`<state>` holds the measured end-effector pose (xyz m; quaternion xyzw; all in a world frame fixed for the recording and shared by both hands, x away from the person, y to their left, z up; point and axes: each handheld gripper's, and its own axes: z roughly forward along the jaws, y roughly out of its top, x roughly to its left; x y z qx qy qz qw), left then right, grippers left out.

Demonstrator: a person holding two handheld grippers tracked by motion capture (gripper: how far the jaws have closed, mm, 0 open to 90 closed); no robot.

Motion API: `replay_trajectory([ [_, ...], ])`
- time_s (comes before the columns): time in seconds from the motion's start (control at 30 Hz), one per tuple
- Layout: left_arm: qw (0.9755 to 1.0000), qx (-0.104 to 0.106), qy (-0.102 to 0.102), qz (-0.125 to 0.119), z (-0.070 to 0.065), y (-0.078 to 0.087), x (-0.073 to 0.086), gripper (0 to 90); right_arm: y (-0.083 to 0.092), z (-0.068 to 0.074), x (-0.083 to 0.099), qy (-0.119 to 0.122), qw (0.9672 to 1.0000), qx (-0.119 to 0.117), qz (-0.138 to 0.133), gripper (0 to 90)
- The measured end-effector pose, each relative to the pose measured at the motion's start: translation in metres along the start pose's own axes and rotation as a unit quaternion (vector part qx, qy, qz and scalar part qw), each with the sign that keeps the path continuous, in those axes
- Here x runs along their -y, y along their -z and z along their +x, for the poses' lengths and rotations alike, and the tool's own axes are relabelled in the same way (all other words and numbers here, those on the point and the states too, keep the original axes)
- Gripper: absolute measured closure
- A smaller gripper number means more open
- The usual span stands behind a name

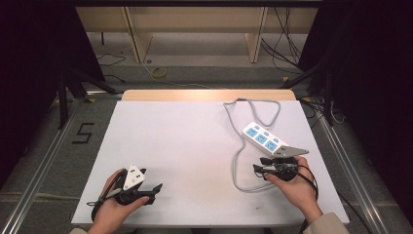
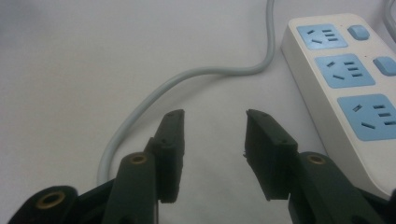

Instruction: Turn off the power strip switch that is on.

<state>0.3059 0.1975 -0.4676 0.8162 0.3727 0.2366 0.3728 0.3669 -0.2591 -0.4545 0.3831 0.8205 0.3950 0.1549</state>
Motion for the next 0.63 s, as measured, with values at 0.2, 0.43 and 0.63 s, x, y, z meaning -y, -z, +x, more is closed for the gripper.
replay_trajectory([
  [0.2,1.0000,0.001,-0.003,-0.001,-0.001,0.000,0.000,24.2,0.002,0.002,0.007,-0.009,0.9998,0.004,-0.016,56.9],
  [0.43,1.0000,0.002,-0.003,-0.001,-0.001,0.000,-0.001,24.1,0.001,0.003,0.011,-0.010,0.9997,0.003,-0.023,54.8],
  [0.63,1.0000,0.005,-0.006,0.002,-0.002,-0.001,-0.001,24.0,0.001,0.005,0.013,-0.009,0.9996,0.005,-0.026,53.6],
])
